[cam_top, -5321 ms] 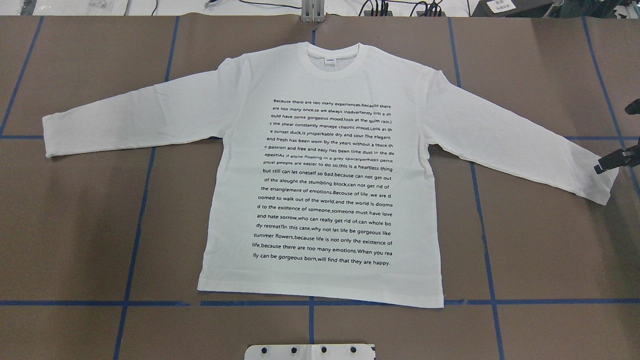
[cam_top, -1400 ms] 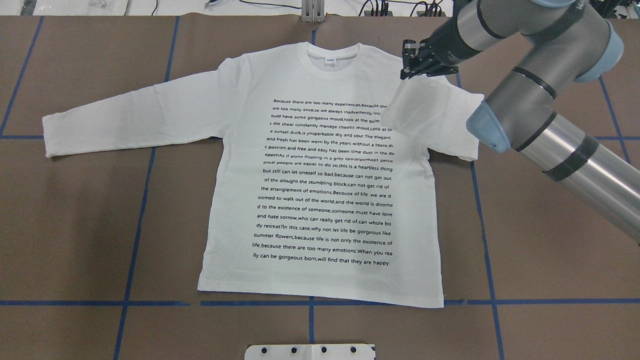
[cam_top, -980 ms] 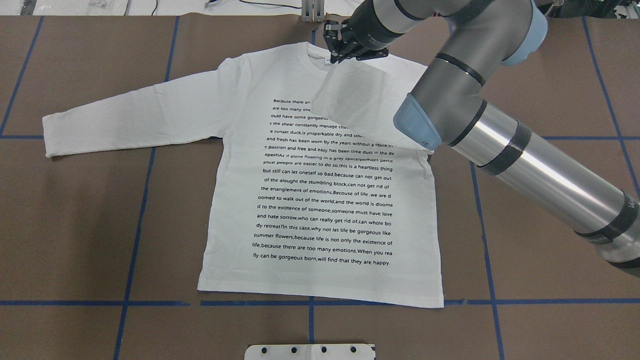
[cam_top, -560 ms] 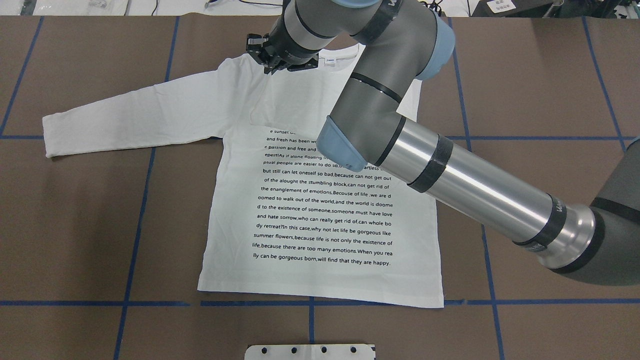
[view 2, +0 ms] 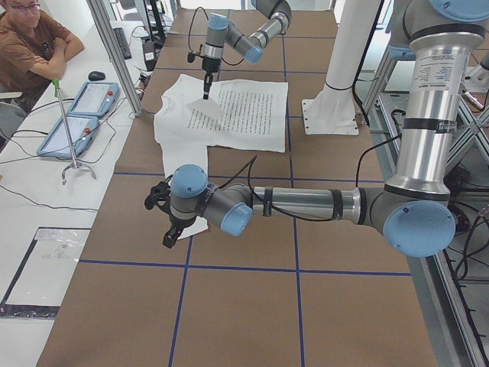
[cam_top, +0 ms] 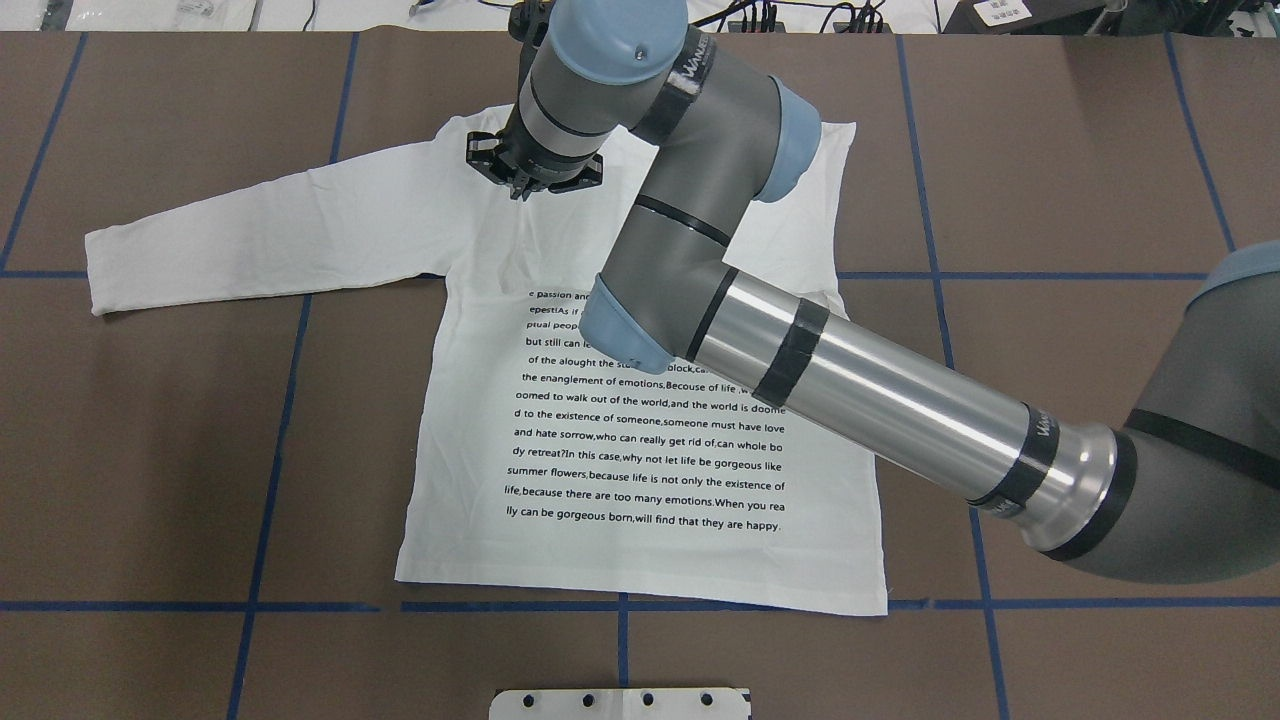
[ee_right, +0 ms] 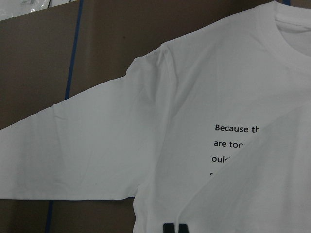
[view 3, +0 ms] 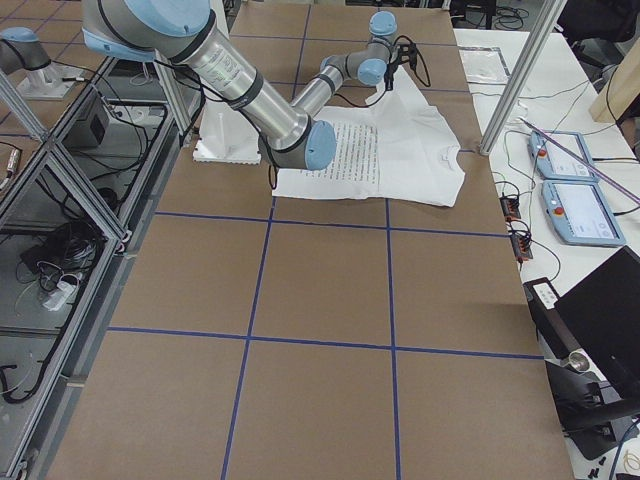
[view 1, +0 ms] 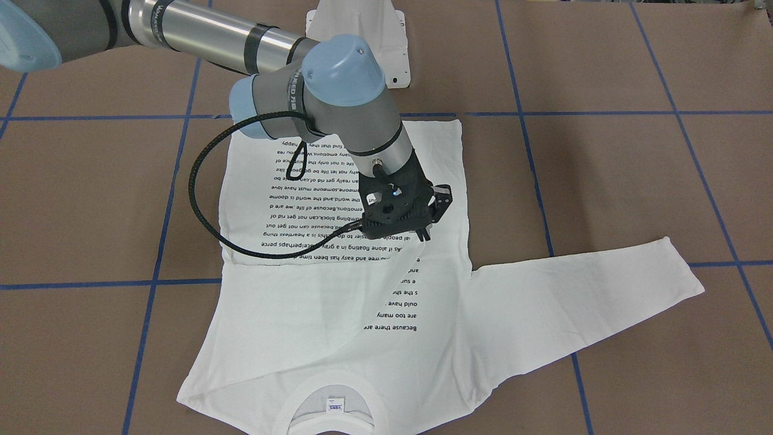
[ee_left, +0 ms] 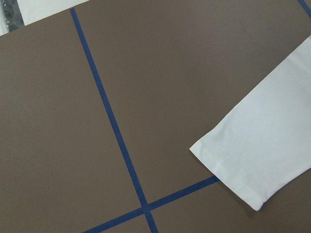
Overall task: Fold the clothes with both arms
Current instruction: 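Fold the grasped sleeve across the shirt body toward the collar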
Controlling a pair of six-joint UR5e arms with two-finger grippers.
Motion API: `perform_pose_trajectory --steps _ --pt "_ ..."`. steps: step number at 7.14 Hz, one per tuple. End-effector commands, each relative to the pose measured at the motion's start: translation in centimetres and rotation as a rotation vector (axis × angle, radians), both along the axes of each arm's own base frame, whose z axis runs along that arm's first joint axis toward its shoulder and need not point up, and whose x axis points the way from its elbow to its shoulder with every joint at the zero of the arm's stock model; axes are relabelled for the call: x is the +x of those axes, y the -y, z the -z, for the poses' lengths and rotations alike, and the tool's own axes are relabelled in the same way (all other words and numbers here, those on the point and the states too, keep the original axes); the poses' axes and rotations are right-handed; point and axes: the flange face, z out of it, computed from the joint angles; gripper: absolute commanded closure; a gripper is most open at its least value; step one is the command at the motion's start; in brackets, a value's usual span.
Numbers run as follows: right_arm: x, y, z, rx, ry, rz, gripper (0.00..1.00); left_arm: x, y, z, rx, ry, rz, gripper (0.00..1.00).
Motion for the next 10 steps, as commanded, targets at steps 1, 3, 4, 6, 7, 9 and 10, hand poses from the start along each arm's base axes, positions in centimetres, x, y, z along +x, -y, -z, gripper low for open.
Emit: perform_pose_trajectory --steps 1,3,4,6,7,9,10 --pt "-4.0 4.1 -0.3 0.014 -0.08 -0.066 1.0 0.0 0.0 0.2 0.004 0.001 0.001 0.0" --pt "-6.8 3.8 -0.5 0.097 -0.085 -0.101 0.64 0.0 0.1 0.4 0.007 0.001 0.001 0.0" --pt "-8.0 2.8 -0.5 0.122 -0.091 -0.124 0.02 0.0 0.2 0.6 0.011 0.0 0.002 0.0" --pt "-8.3 2.2 0.2 0.136 -0.069 -0.122 0.01 0.0 0.3 0.7 0.012 0.0 0.002 0.0" --pt "-8.3 2.2 0.4 0.136 -0.066 -0.123 0.01 0.0 0.4 0.8 -0.007 -0.009 0.02 0.0" --pt "-7.6 2.2 -0.7 0.114 -0.072 -0.123 0.01 3.5 1.0 2.0 -0.08 -0.06 0.071 0.0" --pt "-5.1 1.8 -1.7 0.086 -0.089 -0.107 0.01 7.0 0.8 1.9 -0.146 -0.083 0.076 0.0"
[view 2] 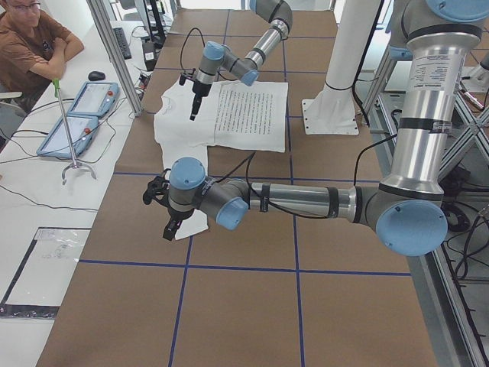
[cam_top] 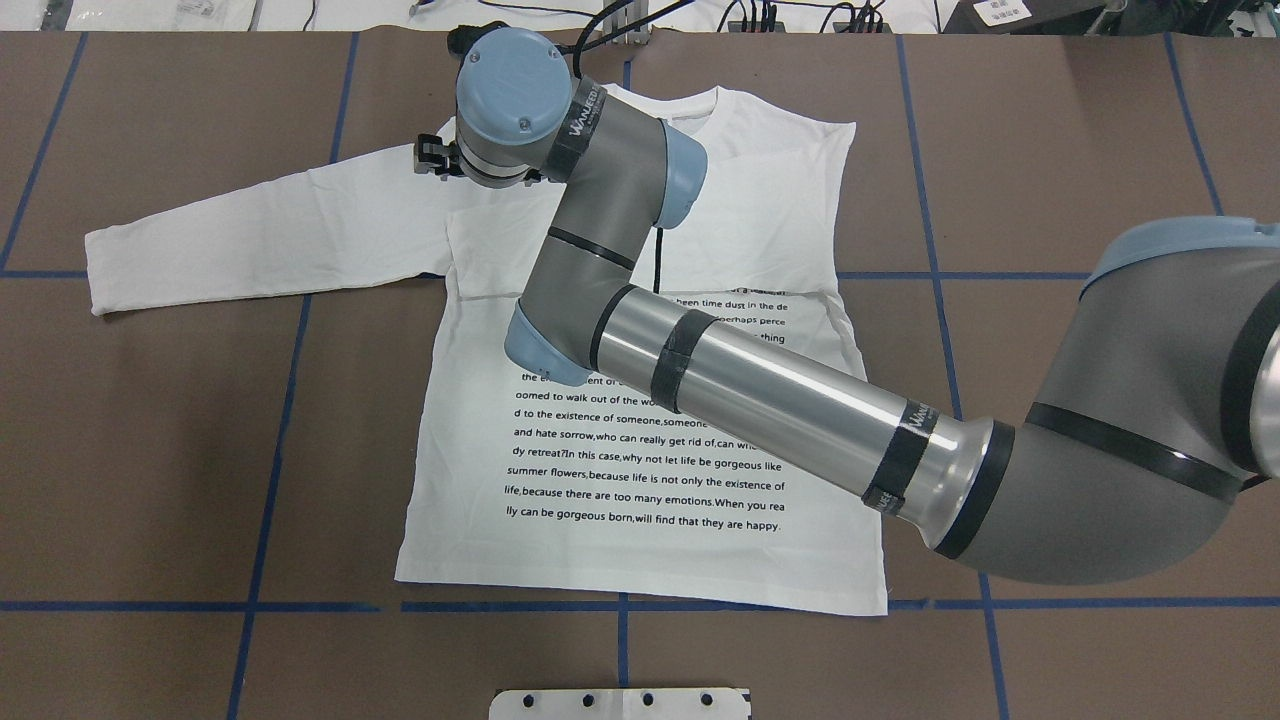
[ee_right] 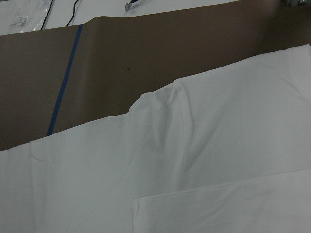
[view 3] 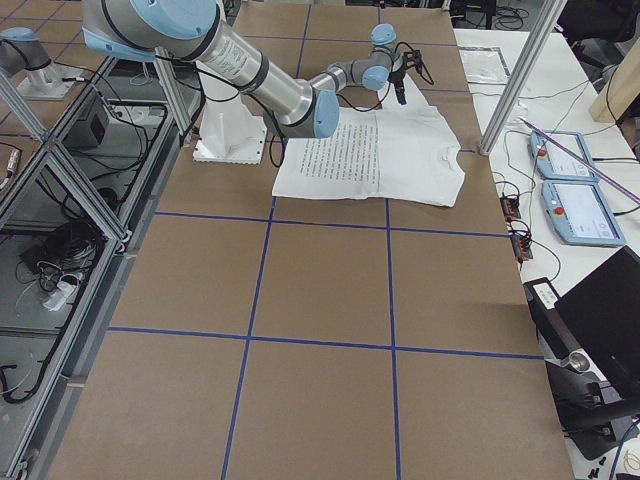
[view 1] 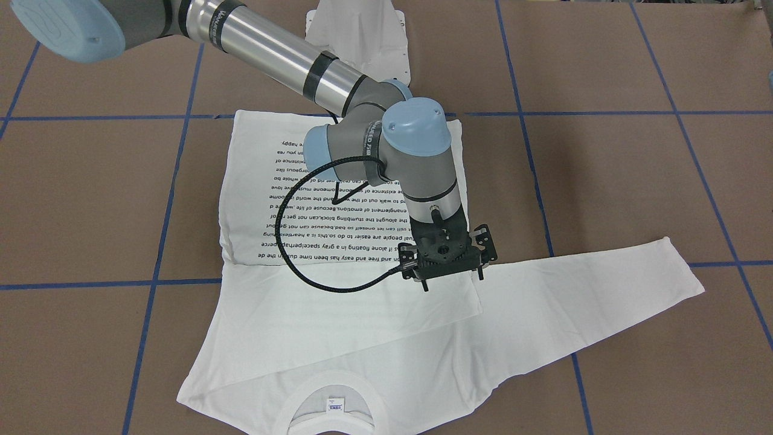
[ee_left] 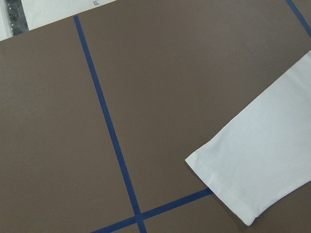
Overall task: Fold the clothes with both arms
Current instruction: 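Fold the grasped sleeve across the shirt body toward the collar, then open the right gripper and withdraw it away from the shirt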
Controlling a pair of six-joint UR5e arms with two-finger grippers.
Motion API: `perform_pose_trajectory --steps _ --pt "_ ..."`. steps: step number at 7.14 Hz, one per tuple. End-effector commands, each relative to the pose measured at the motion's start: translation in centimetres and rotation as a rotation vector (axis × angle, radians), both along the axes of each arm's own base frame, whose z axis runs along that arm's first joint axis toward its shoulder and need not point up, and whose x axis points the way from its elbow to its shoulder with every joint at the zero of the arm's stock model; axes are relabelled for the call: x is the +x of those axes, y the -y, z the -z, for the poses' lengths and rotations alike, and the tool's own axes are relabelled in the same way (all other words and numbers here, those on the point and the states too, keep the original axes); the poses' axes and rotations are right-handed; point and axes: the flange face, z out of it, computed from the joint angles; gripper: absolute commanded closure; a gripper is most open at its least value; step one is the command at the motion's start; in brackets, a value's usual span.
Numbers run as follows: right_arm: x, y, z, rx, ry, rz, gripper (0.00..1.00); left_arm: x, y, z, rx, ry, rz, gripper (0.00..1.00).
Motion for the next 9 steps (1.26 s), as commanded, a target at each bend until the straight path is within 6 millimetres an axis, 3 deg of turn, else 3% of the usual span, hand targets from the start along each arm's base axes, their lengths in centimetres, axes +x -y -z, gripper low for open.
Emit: perform_pose_trajectory --steps 1,2,4,5,6,7,8,9 --pt "7.0 0.3 -2.8 -0.112 -0.062 0.06 0.01 6.9 -0.4 0.3 -0.087 -0.038 0.012 0.0" --pt "10.9 1.5 -4.6 -0.182 -0.086 0.096 0.01 9.5 -0.7 -0.2 -0.11 -0.008 0.035 0.02" --pt "17.7 2.5 -9.8 -0.226 -0.26 0.138 0.0 10.3 -0.5 -3.3 -0.104 -0.017 0.052 0.01" --pt "22.4 1.7 -12.3 -0.198 -0.346 0.188 0.0 11.7 0.8 -4.2 -0.104 -0.035 0.057 0.01" --pt "27.8 1.3 -15.6 -0.19 -0.386 0.24 0.0 15.4 1.9 -4.4 -0.11 -0.004 0.037 0.01" --pt "33.2 1.5 -19.0 -0.2 -0.359 0.28 0.0 17.0 2.6 -5.0 -0.117 0.029 0.05 0.01" --pt "36.7 1.0 -21.5 -0.216 -0.324 0.298 0.0 17.6 3.1 -5.1 -0.142 0.024 0.066 0.01" --pt "37.9 0.2 -22.0 -0.209 -0.319 0.296 0.0 17.8 3.6 -5.8 -0.159 0.025 0.074 0.01"
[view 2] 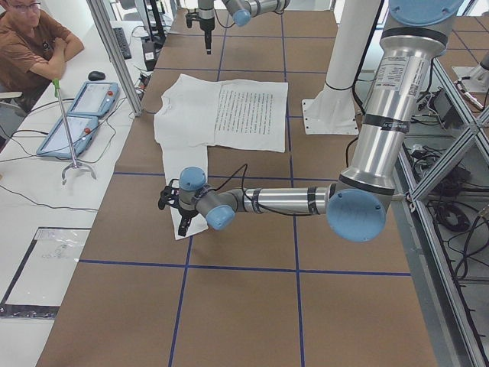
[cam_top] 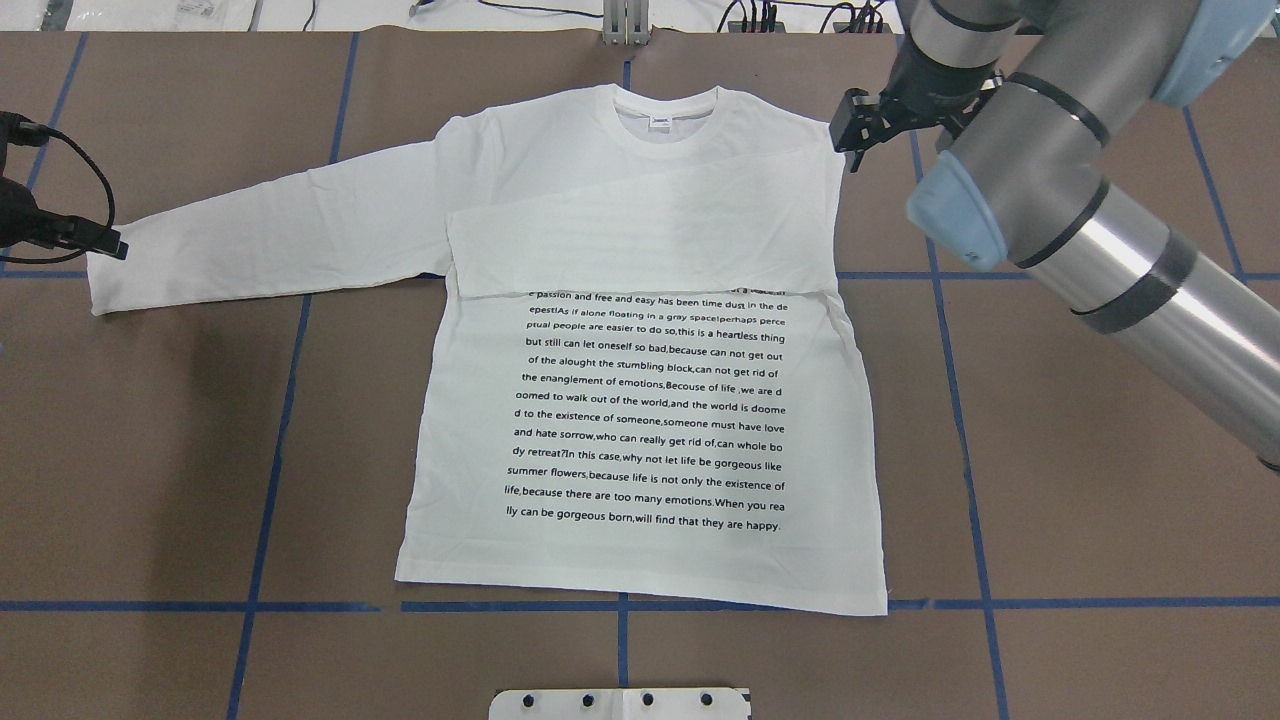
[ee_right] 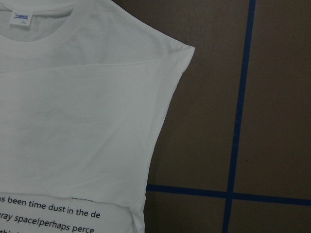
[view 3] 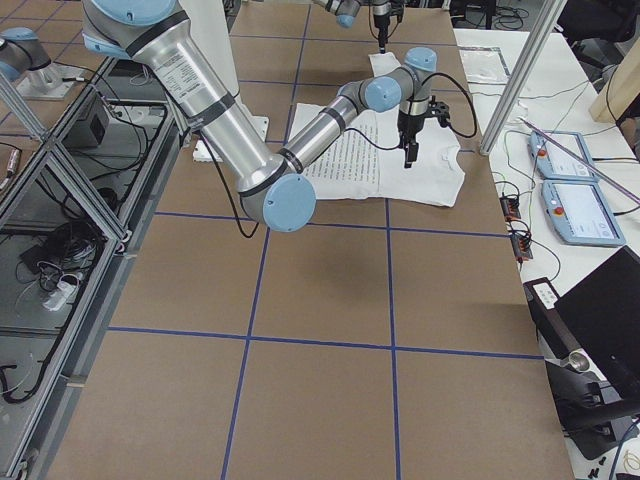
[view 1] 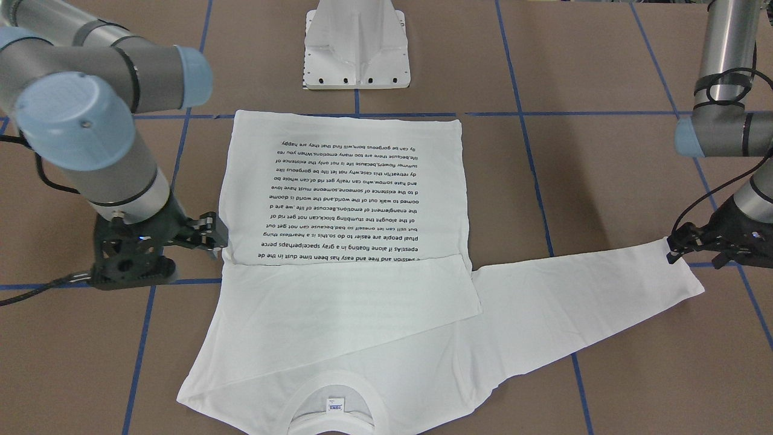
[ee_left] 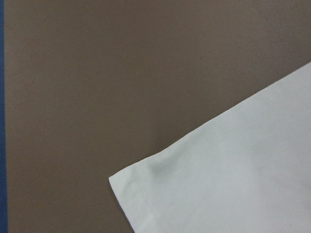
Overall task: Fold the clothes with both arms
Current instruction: 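Open the right gripper and withdraw it away from the shirt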
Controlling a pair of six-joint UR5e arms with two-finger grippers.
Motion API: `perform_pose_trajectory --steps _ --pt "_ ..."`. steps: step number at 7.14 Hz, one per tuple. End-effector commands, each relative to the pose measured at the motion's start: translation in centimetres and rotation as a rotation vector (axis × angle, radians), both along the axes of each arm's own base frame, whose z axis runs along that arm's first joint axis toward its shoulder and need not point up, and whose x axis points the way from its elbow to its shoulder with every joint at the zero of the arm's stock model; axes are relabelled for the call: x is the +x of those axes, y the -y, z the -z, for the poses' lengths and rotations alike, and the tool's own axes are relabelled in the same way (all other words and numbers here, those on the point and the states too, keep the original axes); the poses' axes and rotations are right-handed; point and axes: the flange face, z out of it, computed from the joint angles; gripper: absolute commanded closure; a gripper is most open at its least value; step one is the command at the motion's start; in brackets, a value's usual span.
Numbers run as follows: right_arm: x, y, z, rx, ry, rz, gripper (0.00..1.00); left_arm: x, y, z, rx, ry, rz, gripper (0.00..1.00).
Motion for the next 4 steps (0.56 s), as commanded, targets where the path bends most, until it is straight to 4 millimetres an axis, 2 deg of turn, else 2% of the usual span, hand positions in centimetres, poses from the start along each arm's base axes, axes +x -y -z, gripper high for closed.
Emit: perform_pose_trajectory --steps 1,4 --pt "3.2 -1.11 -1.64 -0.014 0.036 0.015 0.0 0.77 0.74 -1.11 -0.031 0.008 0.014 0.01" --pt "3.32 -1.26 -1.64 -0.015 0.046 0.018 0.0 0.65 0.55 -1.88 -0.064 0.01 0.037 0.01"
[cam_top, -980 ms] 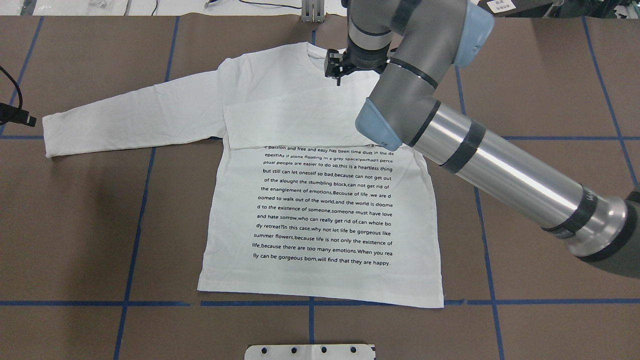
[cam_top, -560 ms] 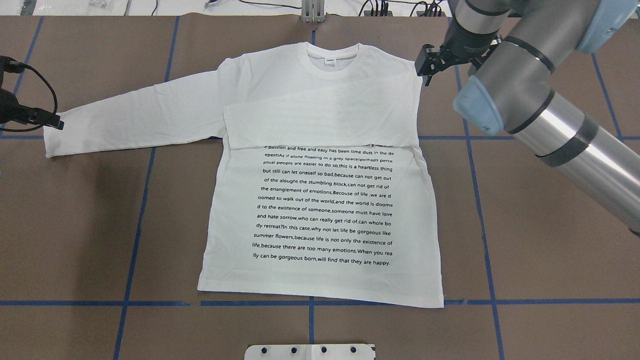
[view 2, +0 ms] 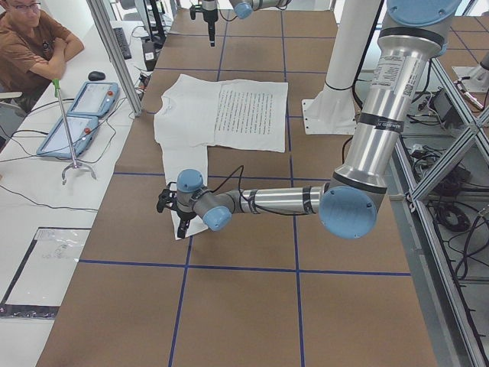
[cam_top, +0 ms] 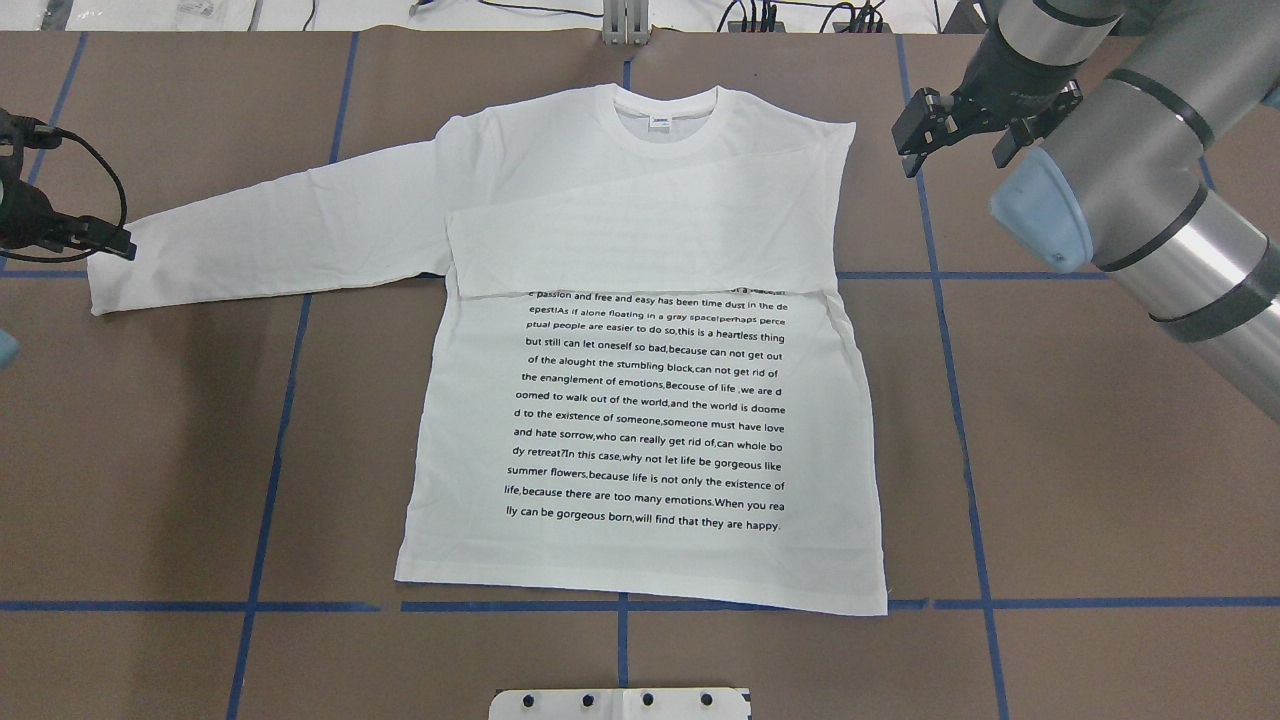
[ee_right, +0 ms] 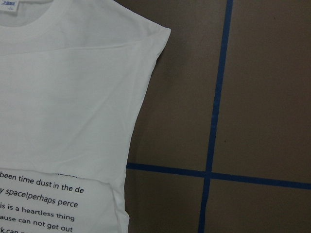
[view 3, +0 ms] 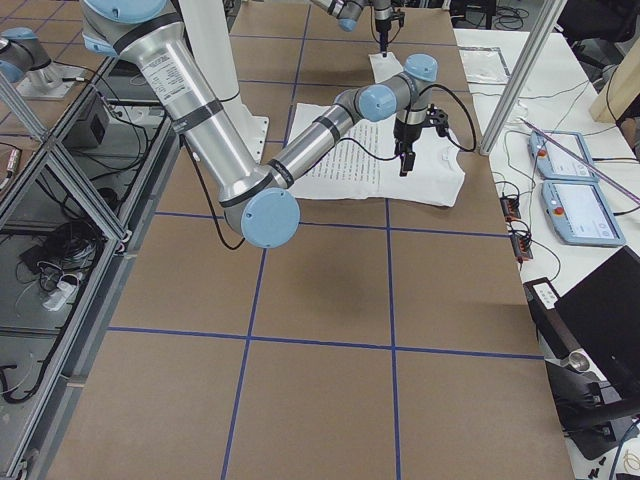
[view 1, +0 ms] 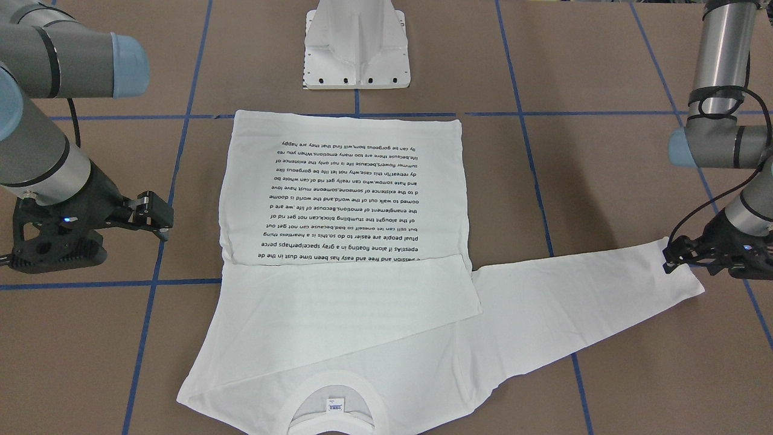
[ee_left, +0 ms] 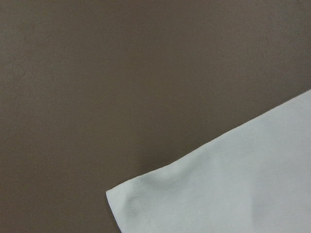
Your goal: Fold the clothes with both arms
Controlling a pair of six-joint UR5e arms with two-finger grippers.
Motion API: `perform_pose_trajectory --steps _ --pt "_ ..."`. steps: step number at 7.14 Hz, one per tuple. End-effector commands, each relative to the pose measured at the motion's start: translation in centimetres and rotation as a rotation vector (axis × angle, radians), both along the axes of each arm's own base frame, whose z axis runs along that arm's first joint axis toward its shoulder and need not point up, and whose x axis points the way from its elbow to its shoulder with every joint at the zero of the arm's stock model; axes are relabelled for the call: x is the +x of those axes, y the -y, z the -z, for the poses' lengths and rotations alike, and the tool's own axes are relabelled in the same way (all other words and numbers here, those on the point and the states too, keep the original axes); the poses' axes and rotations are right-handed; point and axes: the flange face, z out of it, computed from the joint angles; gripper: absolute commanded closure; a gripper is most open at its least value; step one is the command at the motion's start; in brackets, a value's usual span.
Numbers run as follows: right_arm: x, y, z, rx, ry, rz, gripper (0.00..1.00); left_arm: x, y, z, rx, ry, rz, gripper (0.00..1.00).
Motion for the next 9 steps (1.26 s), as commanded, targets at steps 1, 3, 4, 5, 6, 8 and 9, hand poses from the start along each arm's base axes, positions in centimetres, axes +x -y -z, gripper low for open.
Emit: perform_pose_trajectory --steps 1,3,4,5,6,8,9 --pt "0.06 -0.05 -0.05 0.0 0.004 0.0 0.0 -0.11 -0.23 -0.59 -0.014 0.003 0.005 0.01" --pt "0.07 -0.01 -0.23 -0.001 0.0 -0.001 0.0 -0.18 -0.38 -0.86 -0.019 0.005 0.006 0.01" --pt "0.05 0.02 -0.3 -0.003 -0.001 -0.001 0.0 -0.26 -0.53 -1.12 -0.023 0.007 0.006 0.01" --pt "-0.01 -0.07 -0.59 -0.006 -0.003 0.0 0.0 -0.31 -0.51 -1.29 -0.03 0.01 0.018 0.01" --pt "0.0 -0.06 -0.59 -0.004 -0.003 -0.001 0.0 -0.31 -0.51 -1.29 -0.034 0.009 0.022 0.01" --pt "0.01 -0.08 -0.69 -0.006 -0.004 -0.001 0.0 -0.22 -0.47 -1.37 -0.034 0.012 0.024 0.01" --pt "0.1 -0.04 -0.71 -0.007 -0.005 -0.002 0.0 -0.19 -0.4 -1.28 -0.033 0.012 0.024 0.01"
